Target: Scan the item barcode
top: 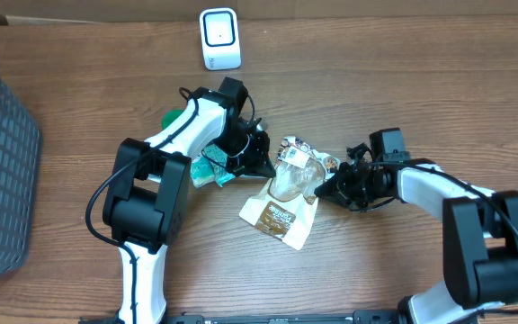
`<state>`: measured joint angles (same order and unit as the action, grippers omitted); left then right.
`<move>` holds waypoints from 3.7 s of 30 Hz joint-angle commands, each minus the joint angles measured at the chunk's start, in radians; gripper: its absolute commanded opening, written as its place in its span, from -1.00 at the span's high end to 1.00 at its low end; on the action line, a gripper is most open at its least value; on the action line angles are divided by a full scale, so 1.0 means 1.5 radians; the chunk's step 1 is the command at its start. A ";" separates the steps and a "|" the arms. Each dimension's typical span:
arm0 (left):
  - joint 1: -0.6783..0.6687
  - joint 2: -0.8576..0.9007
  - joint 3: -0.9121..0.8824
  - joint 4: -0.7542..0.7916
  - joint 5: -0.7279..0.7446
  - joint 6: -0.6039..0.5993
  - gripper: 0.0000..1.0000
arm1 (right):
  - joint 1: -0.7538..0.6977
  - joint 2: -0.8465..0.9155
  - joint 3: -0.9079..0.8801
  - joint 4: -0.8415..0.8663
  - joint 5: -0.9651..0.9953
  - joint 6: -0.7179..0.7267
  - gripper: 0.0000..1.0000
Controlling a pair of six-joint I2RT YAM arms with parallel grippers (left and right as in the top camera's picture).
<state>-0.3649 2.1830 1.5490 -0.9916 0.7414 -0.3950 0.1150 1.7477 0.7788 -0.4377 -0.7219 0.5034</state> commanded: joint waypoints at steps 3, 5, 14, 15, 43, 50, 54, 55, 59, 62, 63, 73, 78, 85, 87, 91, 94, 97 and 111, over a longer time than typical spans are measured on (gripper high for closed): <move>-0.003 0.014 -0.004 -0.002 0.031 0.080 0.91 | 0.003 -0.075 0.090 -0.111 0.018 -0.116 0.92; -0.006 0.014 -0.004 -0.002 0.027 0.101 0.91 | 0.003 -0.076 0.112 -0.146 0.020 -0.142 0.92; -0.078 0.014 -0.007 0.092 -0.041 0.090 0.92 | 0.002 -0.076 0.134 -0.197 0.034 -0.176 0.92; -0.083 0.014 -0.007 0.101 -0.049 0.080 0.92 | 0.002 -0.076 0.134 -0.199 0.034 -0.177 0.92; -0.107 0.014 -0.059 0.161 -0.168 -0.109 0.91 | -0.014 -0.074 0.089 -0.249 0.135 -0.156 -0.45; -0.107 0.014 -0.059 0.159 -0.167 -0.109 0.92 | -0.061 -0.056 0.003 -0.152 0.016 -0.162 -0.40; -0.107 0.014 -0.059 0.159 -0.164 -0.109 0.91 | -0.055 -0.055 -0.049 -0.066 -0.081 -0.139 -0.39; -0.107 0.014 -0.059 0.159 -0.162 -0.109 0.92 | -0.049 -0.055 -0.065 -0.037 -0.092 -0.113 -0.36; -0.107 0.014 -0.059 0.159 -0.151 -0.109 0.92 | -0.014 -0.054 -0.119 0.097 -0.098 0.034 -0.30; -0.107 0.014 -0.059 0.159 -0.150 -0.109 0.92 | 0.009 -0.054 -0.128 0.171 -0.092 0.128 -0.18; -0.107 0.014 -0.059 0.159 -0.150 -0.109 0.92 | 0.017 -0.054 -0.128 0.190 -0.088 0.144 -0.17; -0.107 0.014 -0.059 0.161 -0.152 -0.108 0.91 | 0.039 -0.054 -0.128 0.225 -0.043 0.184 0.56; -0.101 0.013 -0.051 0.158 -0.152 -0.091 0.91 | 0.035 -0.060 -0.124 0.252 -0.098 0.127 0.85; -0.068 -0.028 0.093 0.039 -0.180 -0.004 0.92 | 0.035 -0.109 -0.101 0.227 -0.149 0.041 0.92; -0.053 -0.048 0.170 -0.020 -0.187 0.033 0.92 | 0.034 -0.130 -0.085 0.184 -0.149 0.006 0.92; -0.012 -0.076 0.329 -0.153 -0.187 0.074 0.92 | 0.034 -0.171 -0.026 0.040 -0.149 -0.113 0.92; 0.031 -0.087 0.435 -0.255 -0.187 0.108 0.91 | 0.034 -0.192 0.033 -0.075 -0.149 -0.204 0.92; 0.092 -0.090 0.536 -0.356 -0.192 0.141 0.92 | 0.034 -0.207 0.110 -0.212 -0.148 -0.318 0.92; 0.351 -0.109 0.644 -0.465 -0.334 0.270 0.91 | 0.040 -0.210 0.315 -0.440 -0.157 -0.462 0.92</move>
<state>0.1081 2.0483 2.4947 -1.6863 0.2752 -0.1310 0.1711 1.4555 1.2224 -1.0958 -0.9287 -0.1394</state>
